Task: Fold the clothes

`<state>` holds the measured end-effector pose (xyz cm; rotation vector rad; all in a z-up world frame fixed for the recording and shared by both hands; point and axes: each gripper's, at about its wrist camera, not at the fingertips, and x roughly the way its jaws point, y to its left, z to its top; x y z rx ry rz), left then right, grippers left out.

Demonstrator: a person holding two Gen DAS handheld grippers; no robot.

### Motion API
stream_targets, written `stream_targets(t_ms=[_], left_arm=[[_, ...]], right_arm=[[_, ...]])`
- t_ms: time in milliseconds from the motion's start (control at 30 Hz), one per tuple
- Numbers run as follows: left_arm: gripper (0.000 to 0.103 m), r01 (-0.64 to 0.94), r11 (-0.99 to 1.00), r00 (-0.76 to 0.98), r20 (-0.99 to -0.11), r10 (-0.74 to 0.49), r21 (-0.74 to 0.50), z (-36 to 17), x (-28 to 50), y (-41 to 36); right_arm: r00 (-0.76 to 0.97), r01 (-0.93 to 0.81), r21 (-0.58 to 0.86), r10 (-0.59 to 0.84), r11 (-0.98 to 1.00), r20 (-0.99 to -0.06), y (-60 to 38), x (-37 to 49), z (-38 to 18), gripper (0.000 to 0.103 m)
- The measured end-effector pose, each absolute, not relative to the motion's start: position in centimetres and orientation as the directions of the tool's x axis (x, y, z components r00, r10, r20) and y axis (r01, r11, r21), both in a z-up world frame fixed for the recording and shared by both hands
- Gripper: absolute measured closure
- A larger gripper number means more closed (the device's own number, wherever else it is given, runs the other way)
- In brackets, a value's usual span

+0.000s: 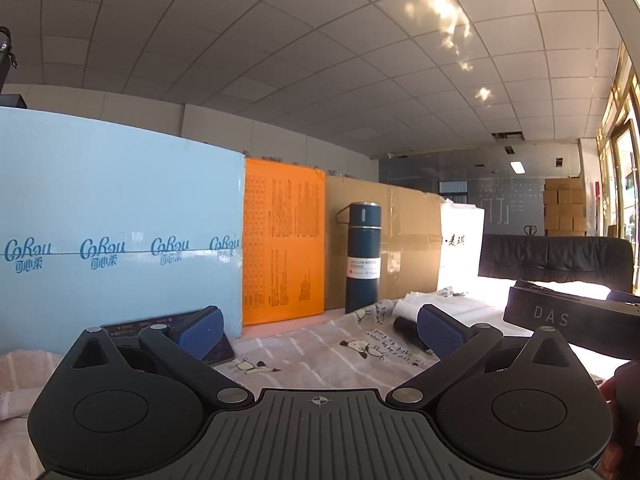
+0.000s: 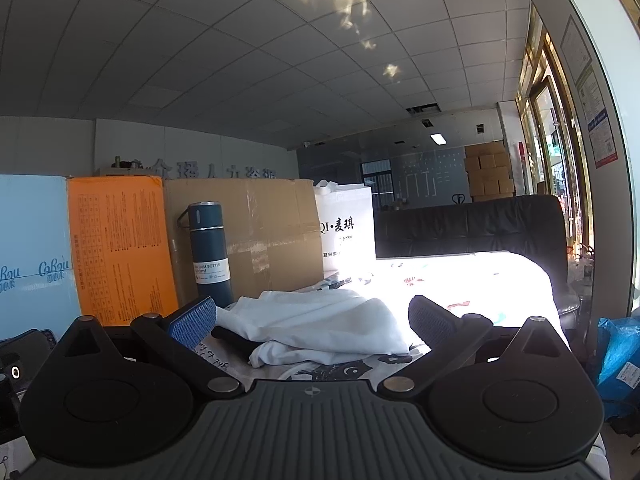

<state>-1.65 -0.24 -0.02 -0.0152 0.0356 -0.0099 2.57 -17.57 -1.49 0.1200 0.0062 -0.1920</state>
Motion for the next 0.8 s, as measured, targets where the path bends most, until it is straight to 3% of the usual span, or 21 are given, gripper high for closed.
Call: stream_targets(t_ms=[800], left_arm=[[0.000,0.013,1.000,0.999,-0.047,-0.014,-0.015,0.01,-1.59,-0.31]], right_arm=[[0.982,0.190,0.119,-0.189,0.975,-0.018,-17.59,2.57,-1.48,0.000]])
